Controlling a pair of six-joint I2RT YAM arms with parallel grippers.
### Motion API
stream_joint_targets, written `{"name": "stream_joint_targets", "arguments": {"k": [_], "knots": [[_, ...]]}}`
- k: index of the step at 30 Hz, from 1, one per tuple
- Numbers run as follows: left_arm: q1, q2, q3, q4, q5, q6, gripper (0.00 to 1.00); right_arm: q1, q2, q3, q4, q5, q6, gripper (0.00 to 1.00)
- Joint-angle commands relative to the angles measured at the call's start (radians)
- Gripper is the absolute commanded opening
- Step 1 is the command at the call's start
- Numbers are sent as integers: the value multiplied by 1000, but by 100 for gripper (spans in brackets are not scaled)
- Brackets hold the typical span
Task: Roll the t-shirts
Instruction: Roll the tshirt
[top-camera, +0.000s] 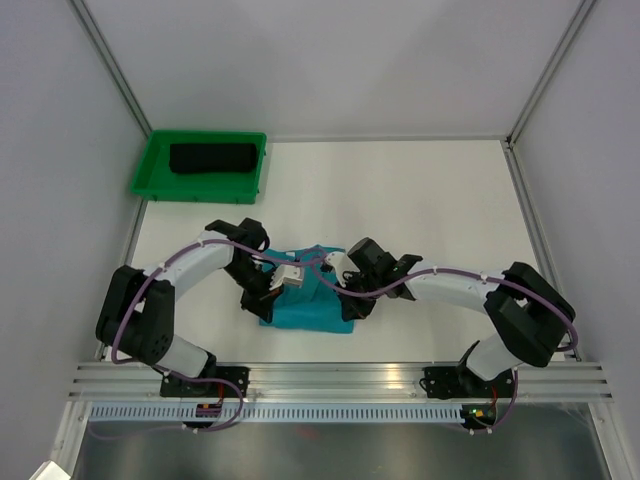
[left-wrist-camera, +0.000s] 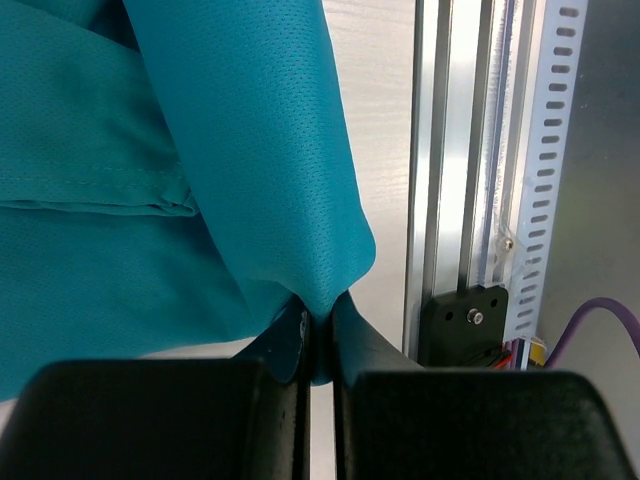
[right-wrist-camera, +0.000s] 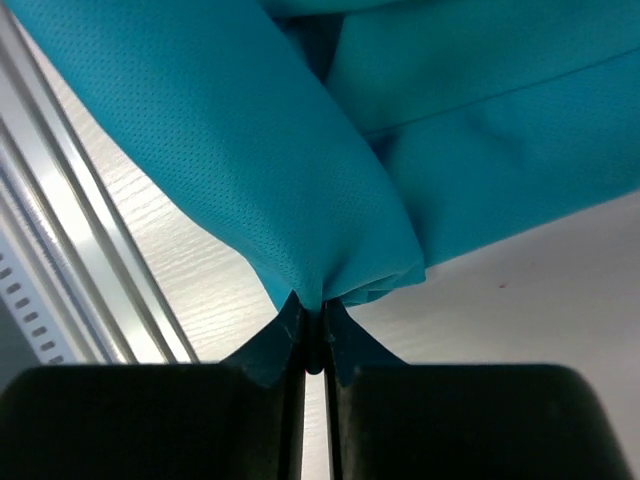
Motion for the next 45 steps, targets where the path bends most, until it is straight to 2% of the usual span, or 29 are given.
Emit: {"name": "stream_joint_targets", "arguments": {"k": [1,5,6,8,11,16,18,22,23,24,28,33,34,36,37,39,40,42,45], "knots": [[18,26,-1,-46,23,89,4,-22,10,42,-59,-119,18,7],[22,32,-9,-45,2,83,43,-54,43,42,-45,-256,103,2],[23,29,-8,-42,0,62,47,-54,51,40,-42,-287,116,2],[23,6,-17,-28,8,32,53,-59,73,31,-22,-311,138,2],[22,-43,-40,-17,31,-17,57,-77,90,14,10,-356,162,2],[21,-113,-116,61,-12,-95,58,-118,106,20,35,-390,189,1],[21,-107,-129,137,-61,-158,55,-128,111,25,33,-400,187,1],[21,-40,-94,185,-57,-248,19,-138,116,25,6,-425,172,1],[21,-26,-84,194,-57,-268,7,-141,114,21,6,-436,170,2],[24,-2,-77,205,-52,-299,3,-143,113,17,4,-442,167,2],[64,14,-60,220,-26,-331,2,-180,105,-12,53,-482,202,2],[88,61,-40,253,-66,-393,2,-243,123,-24,93,-496,233,5],[95,80,-31,268,-71,-405,2,-247,137,-21,102,-486,242,12],[95,97,-17,286,-89,-446,2,-250,145,-24,134,-465,268,18],[96,113,-11,291,-87,-453,2,-252,145,-30,147,-460,275,29],[95,126,0,289,-80,-474,2,-261,137,-38,163,-442,293,38],[96,135,5,291,-78,-477,2,-269,130,-44,171,-421,298,46],[95,140,6,293,-74,-473,2,-296,117,-55,177,-399,313,50],[95,141,3,293,-61,-466,2,-321,103,-65,179,-344,325,51]]}}
